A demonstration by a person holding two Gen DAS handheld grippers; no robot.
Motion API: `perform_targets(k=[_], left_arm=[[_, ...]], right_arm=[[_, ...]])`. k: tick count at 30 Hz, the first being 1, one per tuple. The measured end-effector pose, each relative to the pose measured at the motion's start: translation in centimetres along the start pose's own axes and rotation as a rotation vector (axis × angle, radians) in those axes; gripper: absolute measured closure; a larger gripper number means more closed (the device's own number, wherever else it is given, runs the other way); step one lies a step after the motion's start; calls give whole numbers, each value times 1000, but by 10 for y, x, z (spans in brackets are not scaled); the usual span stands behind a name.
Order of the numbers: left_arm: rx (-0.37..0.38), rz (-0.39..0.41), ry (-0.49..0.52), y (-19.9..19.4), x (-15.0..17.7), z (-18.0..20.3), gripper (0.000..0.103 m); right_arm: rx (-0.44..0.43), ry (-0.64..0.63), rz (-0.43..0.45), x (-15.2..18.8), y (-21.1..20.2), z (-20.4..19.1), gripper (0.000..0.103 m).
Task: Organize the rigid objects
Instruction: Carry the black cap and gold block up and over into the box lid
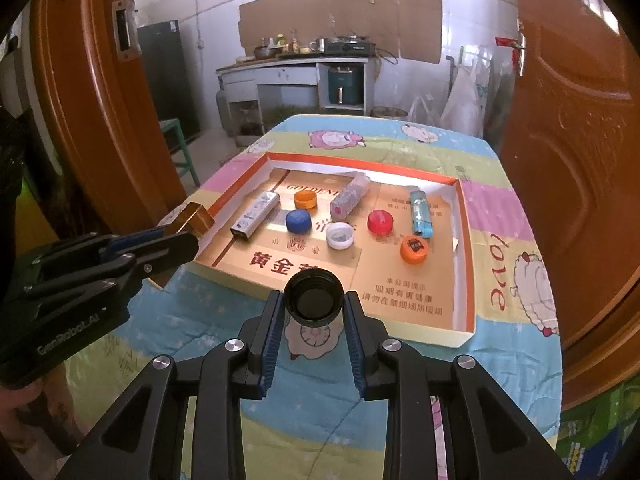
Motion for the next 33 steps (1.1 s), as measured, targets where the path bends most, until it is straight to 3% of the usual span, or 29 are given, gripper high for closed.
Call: perform_targets(k=[33], left_arm=[[-53,-39,-19,58,-45,-25,85]], right_arm=[[11,0,-14,-31,49,47,72]])
Point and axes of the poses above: each gripper's, at about its wrist camera, not at the fingertips, and y roughly the way its jaws point, z to its right, x to its underside, the point moved 10 cm from there along y, roughly the way its jaws point, and after that the axes turned 14 degrees about -y, right-handed, at the moved point
